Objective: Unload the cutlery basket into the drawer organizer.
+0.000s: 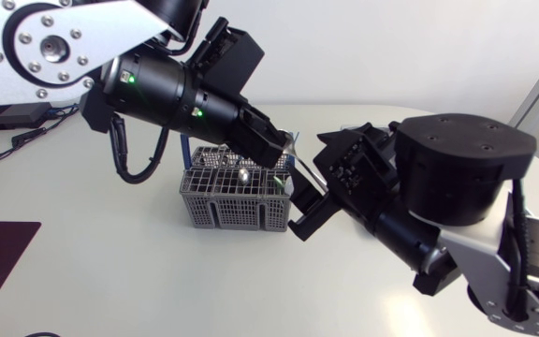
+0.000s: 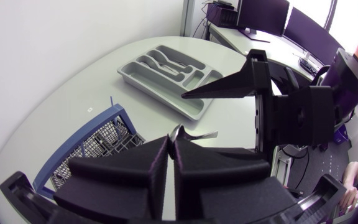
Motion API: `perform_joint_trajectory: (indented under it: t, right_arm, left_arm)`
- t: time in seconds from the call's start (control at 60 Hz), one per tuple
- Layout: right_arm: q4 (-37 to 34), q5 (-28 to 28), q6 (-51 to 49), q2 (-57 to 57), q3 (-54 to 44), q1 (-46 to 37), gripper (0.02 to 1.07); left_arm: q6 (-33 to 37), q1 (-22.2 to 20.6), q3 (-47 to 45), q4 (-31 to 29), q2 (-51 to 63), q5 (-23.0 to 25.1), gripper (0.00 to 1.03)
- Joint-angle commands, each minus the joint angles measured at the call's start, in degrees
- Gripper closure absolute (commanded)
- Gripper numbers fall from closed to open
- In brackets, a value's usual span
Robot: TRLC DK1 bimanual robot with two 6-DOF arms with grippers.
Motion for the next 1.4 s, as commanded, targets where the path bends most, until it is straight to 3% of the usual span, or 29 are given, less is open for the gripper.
perform_joint_trajectory:
  t: [0.0, 0.083, 0.183, 0.533, 1.383]
  right_arm:
    - [2.42, 1.15, -2.64, 1.09, -2.03, 1.13, 0.54]
    - [3.12, 1.94, -2.99, 1.27, -2.38, 1.84, 0.62]
    - [4.00, 2.03, -3.25, 1.53, -2.73, 2.19, 0.65]
    - [5.50, 3.87, -3.87, 1.53, -3.35, 2.98, 0.65]
    - [7.61, 7.12, -3.87, 2.94, -4.75, 5.44, 0.87]
  left_arm:
    - [-2.05, -0.15, 2.39, -0.49, 0.73, 0.47, 0.97]
    - [-2.49, 0.46, 2.66, -0.49, 0.91, 0.47, 0.97]
    - [-2.84, 0.64, 2.83, -0.49, 1.35, 0.47, 0.97]
    - [-3.28, 0.81, 2.48, -0.40, 2.84, 0.47, 0.97]
    - [-3.81, -0.33, 1.34, -0.31, 2.58, 0.47, 0.97]
